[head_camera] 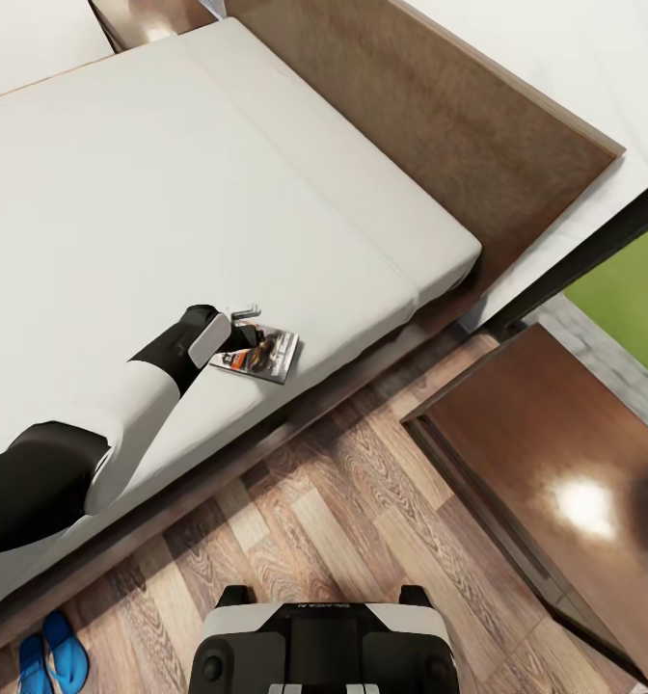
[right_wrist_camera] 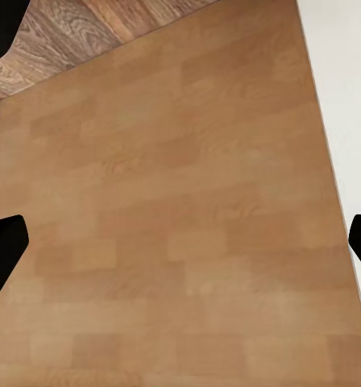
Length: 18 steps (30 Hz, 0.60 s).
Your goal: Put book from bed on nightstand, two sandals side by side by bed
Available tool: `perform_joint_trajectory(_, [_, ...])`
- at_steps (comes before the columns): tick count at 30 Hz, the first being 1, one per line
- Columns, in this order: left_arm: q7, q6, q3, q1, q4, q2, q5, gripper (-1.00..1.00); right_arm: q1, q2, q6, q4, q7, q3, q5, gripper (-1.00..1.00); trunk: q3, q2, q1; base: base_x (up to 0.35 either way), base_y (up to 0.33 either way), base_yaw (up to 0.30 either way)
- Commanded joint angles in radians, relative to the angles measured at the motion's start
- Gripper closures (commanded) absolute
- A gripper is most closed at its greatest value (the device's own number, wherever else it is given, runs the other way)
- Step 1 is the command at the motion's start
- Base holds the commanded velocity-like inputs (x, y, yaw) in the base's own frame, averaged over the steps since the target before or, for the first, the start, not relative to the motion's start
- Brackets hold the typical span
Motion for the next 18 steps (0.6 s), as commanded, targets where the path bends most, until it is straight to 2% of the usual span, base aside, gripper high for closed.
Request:
perform_joint_trajectory(1, [0.009,0.003,-0.007,0.000,0.023,0.001,0.012,-1.00,-0.001,0.001,0.003,0.001,-0.002,0.008,-0.006,-1.00,0.000,0.000,0.000,-0.063,0.000,0.000])
perform_joint_trajectory(9, [0.009,0.003,-0.007,0.000,0.023,0.001,0.012,-1.00,-0.001,0.001,0.003,0.001,-0.002,0.008,-0.006,-1.00,0.000,0.000,0.000,-0.088,0.000,0.000])
perform_joint_trajectory(18, [0.009,0.002,-0.007,0.000,0.023,0.001,0.012,-1.00,-0.001,0.001,0.003,0.001,-0.002,0.008,-0.006,-1.00,0.000,0.000,0.000,-0.024,0.000,0.000])
